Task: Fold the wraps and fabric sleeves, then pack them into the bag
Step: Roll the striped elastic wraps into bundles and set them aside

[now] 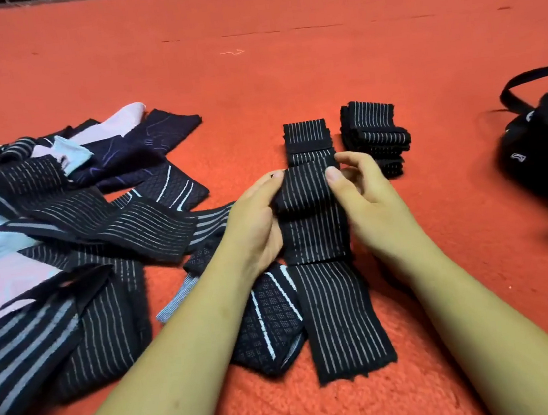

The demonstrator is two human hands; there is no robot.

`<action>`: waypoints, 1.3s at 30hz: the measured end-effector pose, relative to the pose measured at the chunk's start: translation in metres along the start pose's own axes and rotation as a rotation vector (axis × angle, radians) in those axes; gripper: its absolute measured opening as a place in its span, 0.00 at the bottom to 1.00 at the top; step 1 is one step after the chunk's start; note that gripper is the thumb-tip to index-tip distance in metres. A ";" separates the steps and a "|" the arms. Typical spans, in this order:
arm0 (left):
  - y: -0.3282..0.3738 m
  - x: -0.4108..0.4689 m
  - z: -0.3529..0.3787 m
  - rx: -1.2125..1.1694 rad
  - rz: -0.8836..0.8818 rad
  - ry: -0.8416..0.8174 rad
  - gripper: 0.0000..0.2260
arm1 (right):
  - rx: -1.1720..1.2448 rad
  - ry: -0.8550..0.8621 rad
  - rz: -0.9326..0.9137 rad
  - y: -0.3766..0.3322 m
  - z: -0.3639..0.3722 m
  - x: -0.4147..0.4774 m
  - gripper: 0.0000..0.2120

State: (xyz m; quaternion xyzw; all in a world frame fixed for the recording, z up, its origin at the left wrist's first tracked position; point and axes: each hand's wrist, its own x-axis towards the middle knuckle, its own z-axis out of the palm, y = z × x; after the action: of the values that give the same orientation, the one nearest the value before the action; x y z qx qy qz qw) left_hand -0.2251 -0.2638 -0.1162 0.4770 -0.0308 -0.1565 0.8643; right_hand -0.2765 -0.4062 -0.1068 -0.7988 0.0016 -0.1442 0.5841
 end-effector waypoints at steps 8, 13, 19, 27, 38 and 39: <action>-0.010 -0.011 0.013 0.250 -0.024 -0.121 0.24 | 0.099 0.228 -0.143 0.005 -0.002 0.008 0.06; -0.014 -0.015 0.006 0.655 -0.070 -0.287 0.12 | 0.466 0.348 -0.095 0.011 -0.018 0.016 0.05; -0.012 -0.007 0.002 0.476 -0.136 -0.028 0.12 | 0.645 0.256 -0.188 0.002 -0.019 0.018 0.03; -0.001 0.000 0.000 -0.086 -0.195 0.173 0.13 | 0.384 0.025 -0.127 0.002 -0.003 0.007 0.06; 0.008 0.001 -0.003 -0.082 0.001 0.197 0.09 | 0.186 -0.285 0.022 -0.001 -0.003 -0.002 0.18; 0.007 0.001 -0.003 -0.062 0.026 0.206 0.08 | 0.267 -0.289 0.082 -0.002 -0.002 -0.001 0.17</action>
State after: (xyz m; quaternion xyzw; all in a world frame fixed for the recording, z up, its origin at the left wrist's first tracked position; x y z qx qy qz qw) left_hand -0.2221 -0.2580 -0.1120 0.4631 0.0570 -0.0962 0.8792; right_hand -0.2786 -0.4068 -0.1045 -0.7258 -0.0688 -0.0031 0.6844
